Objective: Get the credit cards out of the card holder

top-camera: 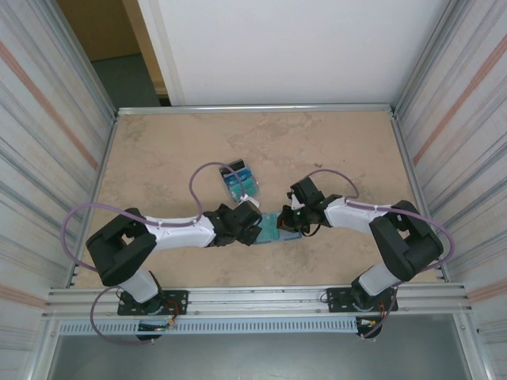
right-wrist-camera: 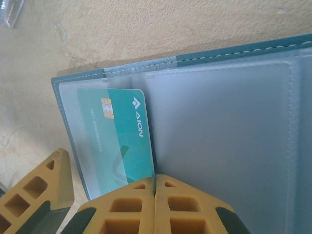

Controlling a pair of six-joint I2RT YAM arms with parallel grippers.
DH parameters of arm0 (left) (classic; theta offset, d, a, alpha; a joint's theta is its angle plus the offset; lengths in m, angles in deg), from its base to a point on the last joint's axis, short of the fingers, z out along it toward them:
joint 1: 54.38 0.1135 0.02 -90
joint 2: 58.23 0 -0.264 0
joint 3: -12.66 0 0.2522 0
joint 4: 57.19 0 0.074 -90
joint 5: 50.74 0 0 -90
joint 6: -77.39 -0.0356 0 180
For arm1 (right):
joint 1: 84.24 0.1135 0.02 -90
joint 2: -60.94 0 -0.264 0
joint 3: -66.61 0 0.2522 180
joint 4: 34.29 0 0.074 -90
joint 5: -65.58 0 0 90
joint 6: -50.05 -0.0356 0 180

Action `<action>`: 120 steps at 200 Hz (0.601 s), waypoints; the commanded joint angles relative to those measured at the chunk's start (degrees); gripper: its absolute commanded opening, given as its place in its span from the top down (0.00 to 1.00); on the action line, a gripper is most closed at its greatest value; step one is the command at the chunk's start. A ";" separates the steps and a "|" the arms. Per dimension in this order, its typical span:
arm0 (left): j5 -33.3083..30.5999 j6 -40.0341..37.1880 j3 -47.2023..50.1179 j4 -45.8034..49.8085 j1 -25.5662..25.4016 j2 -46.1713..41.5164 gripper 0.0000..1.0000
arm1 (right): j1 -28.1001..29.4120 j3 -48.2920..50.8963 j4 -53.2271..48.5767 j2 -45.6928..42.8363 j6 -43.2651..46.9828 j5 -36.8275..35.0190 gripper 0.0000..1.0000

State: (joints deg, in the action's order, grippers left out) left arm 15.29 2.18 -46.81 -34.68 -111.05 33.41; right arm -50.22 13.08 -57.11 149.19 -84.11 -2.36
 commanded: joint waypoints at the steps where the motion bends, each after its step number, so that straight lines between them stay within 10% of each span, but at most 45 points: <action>1: 0.31 -1.20 -1.82 -1.67 -0.27 -0.52 0.01 | -0.35 -1.54 -1.79 -1.82 1.75 -1.15 1.00; 120: 1.84 -3.36 -3.84 -1.78 -0.35 5.56 0.01 | -0.79 -0.72 -0.59 -3.25 1.27 0.23 1.00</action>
State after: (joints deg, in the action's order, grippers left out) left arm 16.91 -0.21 -49.72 -37.52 -111.05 37.69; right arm -50.26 13.08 -57.83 147.68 -84.00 -3.19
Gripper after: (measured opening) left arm 0.988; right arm 0.054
